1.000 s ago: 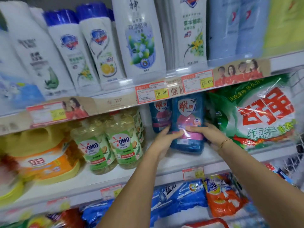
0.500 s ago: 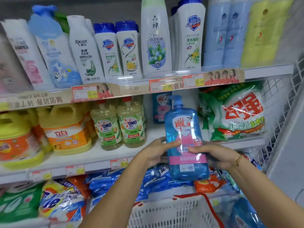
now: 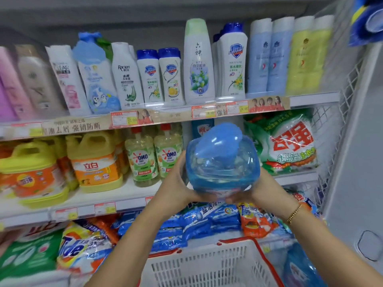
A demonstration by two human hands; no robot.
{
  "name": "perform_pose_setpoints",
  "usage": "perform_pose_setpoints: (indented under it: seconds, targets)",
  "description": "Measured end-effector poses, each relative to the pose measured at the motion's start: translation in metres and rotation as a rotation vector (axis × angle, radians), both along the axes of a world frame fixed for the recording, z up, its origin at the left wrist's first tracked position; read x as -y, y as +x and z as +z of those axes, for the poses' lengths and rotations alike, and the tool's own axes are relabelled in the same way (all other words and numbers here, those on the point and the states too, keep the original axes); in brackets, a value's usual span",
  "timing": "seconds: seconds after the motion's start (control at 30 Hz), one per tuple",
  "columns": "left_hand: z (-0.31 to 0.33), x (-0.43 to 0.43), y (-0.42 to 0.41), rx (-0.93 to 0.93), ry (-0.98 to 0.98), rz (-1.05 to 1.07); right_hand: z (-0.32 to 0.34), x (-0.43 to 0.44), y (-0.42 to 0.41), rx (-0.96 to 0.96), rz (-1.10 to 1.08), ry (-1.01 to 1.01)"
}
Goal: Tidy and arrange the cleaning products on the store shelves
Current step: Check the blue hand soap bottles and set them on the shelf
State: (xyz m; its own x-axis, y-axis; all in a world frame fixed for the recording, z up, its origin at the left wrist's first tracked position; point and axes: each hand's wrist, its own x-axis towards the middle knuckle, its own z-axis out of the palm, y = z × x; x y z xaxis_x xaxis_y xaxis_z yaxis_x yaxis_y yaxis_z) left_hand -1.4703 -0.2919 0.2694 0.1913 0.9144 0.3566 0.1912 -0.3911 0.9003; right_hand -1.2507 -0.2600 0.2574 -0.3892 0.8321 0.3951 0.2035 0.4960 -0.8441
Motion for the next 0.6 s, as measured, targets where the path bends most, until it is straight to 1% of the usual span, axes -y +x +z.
perform_pose_setpoints:
  seconds: [0.13,0.23,0.37,0.5,0.6]
  targets:
    - [0.011,0.016,-0.006,-0.048,0.04,0.035,0.002,0.0,-0.01,0.063,-0.037,0.139]
    - [0.017,0.024,-0.01,-0.039,0.058,0.057,0.005,0.0,-0.02,0.057,-0.02,0.156]
    - [0.014,0.025,-0.02,-0.018,0.054,0.103,0.007,0.0,-0.03,0.025,0.054,0.09]
    - [-0.005,0.02,-0.034,0.08,-0.021,0.125,0.003,0.003,-0.038,-0.008,0.127,-0.013]
    - [-0.02,0.014,-0.045,0.217,-0.059,0.116,0.006,0.006,-0.048,0.025,0.169,-0.043]
